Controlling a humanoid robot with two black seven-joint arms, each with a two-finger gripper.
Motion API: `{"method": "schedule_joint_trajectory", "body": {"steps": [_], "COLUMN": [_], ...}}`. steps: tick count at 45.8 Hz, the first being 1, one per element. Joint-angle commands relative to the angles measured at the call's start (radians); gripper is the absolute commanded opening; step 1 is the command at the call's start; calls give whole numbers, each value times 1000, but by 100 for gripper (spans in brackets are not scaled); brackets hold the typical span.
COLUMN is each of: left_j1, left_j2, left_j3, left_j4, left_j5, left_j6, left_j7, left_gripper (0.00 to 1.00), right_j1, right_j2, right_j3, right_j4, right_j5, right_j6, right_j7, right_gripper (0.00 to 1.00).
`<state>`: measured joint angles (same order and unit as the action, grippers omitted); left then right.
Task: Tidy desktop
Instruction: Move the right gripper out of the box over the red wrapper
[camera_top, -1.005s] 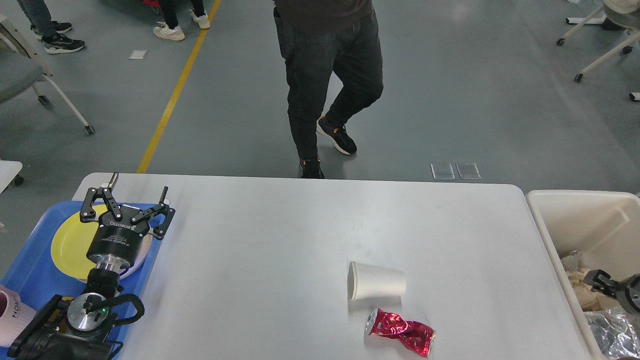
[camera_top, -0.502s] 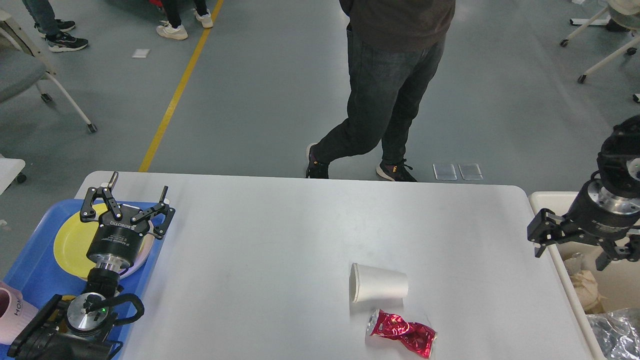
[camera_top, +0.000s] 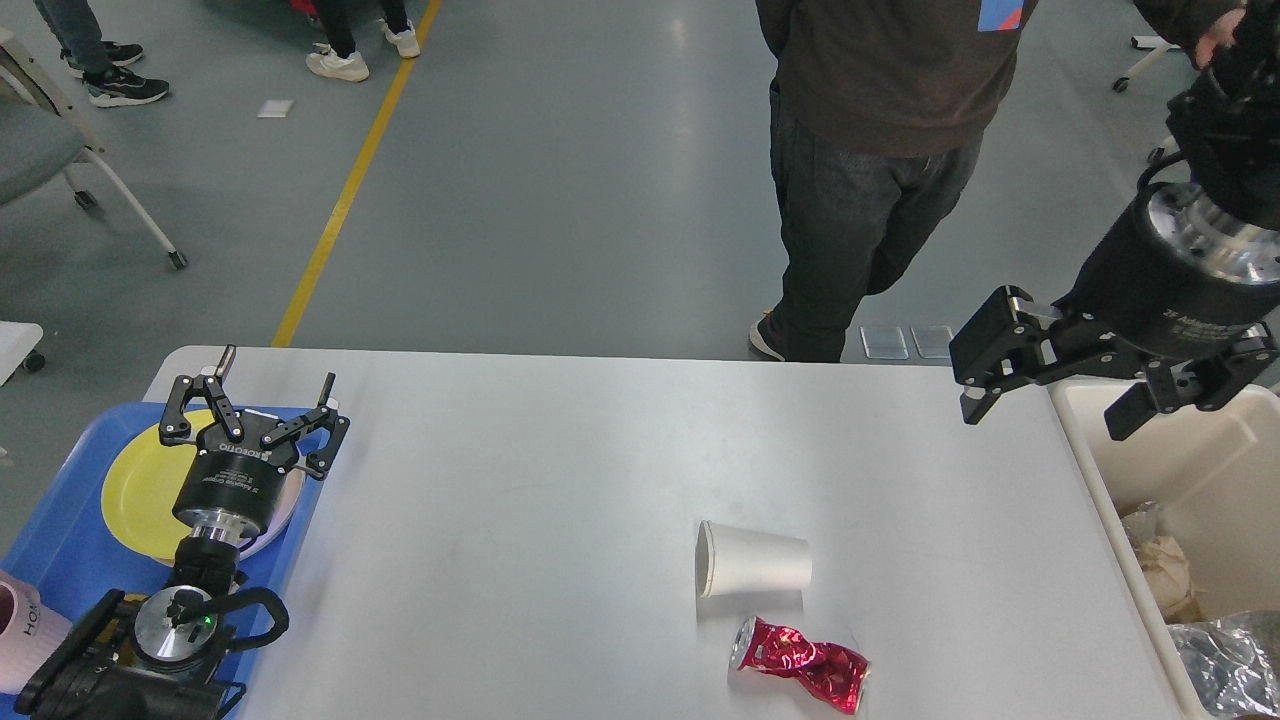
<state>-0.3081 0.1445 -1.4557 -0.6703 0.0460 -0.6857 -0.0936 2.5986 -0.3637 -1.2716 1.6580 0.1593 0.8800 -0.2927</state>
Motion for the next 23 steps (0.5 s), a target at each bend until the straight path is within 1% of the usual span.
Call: {"method": "schedule_joint_trajectory", "body": {"steps": [1,4,6,8,14,20,23], "left_j1": [0,0,0,0,0,0,0], "left_j2": [0,0,0,0,0,0,0], "left_j3": [0,0,0,0,0,0,0], "left_j4": [0,0,0,0,0,0,0], "left_j5": [0,0,0,0,0,0,0], "left_j6": [0,0,0,0,0,0,0], "left_j7": [0,0,0,0,0,0,0], "left_gripper": [97,97,97,97,97,97,97], "right_j1": [66,66,63,60,32,-55,-100], "right_j2": [61,77,81,88,97,107,106], "right_j3": [-2,-8,-23,-35,-29,33,69], "right_j4": [42,42,42,42,42,32,28], "right_j5": [32,32,32,34,37,35,32], "right_j6": [-12,-19,-58,-75,-84,-104,-130], "right_j7": [1,1,1,1,6,7,7], "right_gripper": [100,100,100,100,100,100,100]}}
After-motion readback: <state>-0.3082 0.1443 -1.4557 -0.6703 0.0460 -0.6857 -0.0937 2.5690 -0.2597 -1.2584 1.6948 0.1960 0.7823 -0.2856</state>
